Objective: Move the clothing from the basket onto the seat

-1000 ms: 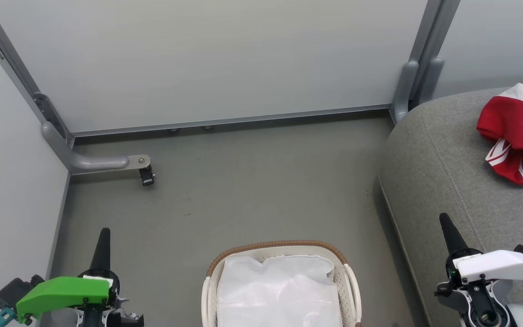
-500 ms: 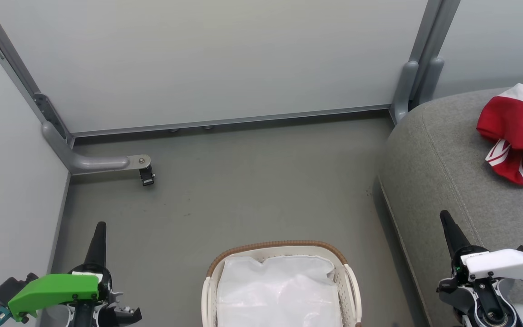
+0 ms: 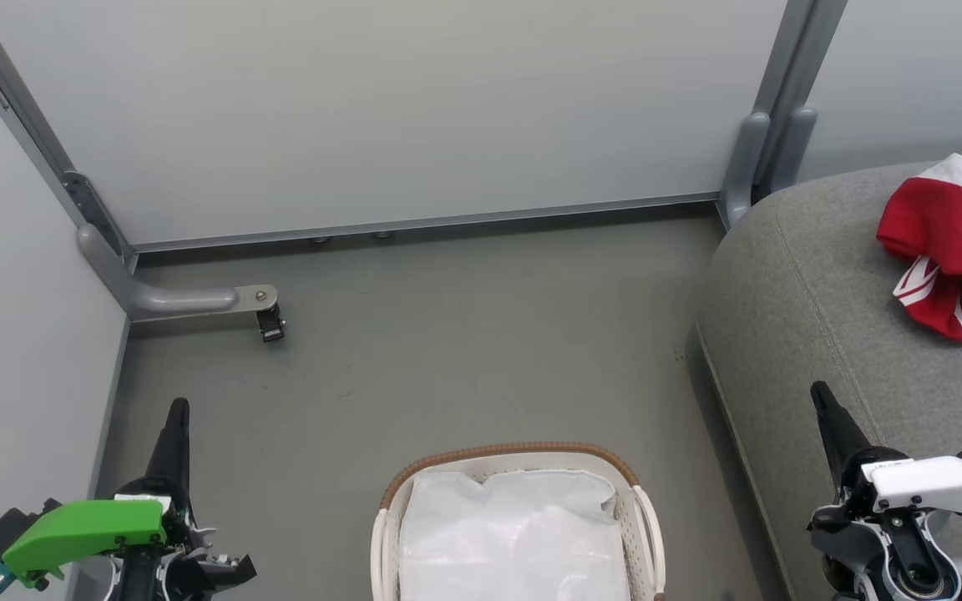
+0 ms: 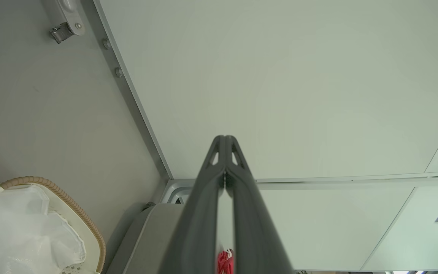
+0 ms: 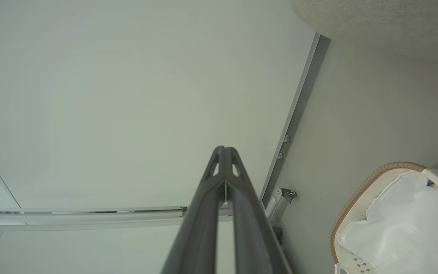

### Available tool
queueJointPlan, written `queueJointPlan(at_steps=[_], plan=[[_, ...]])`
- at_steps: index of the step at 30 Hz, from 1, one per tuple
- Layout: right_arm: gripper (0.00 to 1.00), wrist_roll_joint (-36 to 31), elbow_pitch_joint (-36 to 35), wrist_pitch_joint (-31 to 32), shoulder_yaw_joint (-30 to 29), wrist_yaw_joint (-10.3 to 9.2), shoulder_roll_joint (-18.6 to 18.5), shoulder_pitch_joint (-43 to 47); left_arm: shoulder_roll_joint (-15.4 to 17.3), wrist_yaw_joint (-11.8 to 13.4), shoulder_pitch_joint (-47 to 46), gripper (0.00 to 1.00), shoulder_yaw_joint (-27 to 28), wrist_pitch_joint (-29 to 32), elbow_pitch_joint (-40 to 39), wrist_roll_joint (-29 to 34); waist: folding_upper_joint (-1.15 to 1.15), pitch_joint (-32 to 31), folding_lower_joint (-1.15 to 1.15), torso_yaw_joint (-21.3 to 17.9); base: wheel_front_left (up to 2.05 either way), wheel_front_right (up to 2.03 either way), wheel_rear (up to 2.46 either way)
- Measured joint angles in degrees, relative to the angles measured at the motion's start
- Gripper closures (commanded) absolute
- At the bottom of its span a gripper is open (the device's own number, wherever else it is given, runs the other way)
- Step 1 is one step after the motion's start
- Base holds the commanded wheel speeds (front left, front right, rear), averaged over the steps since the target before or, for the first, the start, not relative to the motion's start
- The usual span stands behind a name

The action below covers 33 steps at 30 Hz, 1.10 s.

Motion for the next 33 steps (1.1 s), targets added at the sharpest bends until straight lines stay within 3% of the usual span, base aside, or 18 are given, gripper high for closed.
queueJointPlan(at_steps=[15,33], plan=[[1.00,5.67,-0.70,1.44,-0.51,-0.01,-0.05,-0.03,0.00,-0.30,-0.79,1.00,1.05,1.45,-0.43,-4.99,0.00,-0.05,0.00,0.02,0.00,0.00,0.00],[1.00,5.67,-0.73,1.45,-0.51,-0.01,-0.05,-0.04,0.00,-0.33,-0.79,1.00,1.07,1.45,-0.45,-4.99,0.00,-0.05,0.00,0.02,0.00,0.00,0.00]])
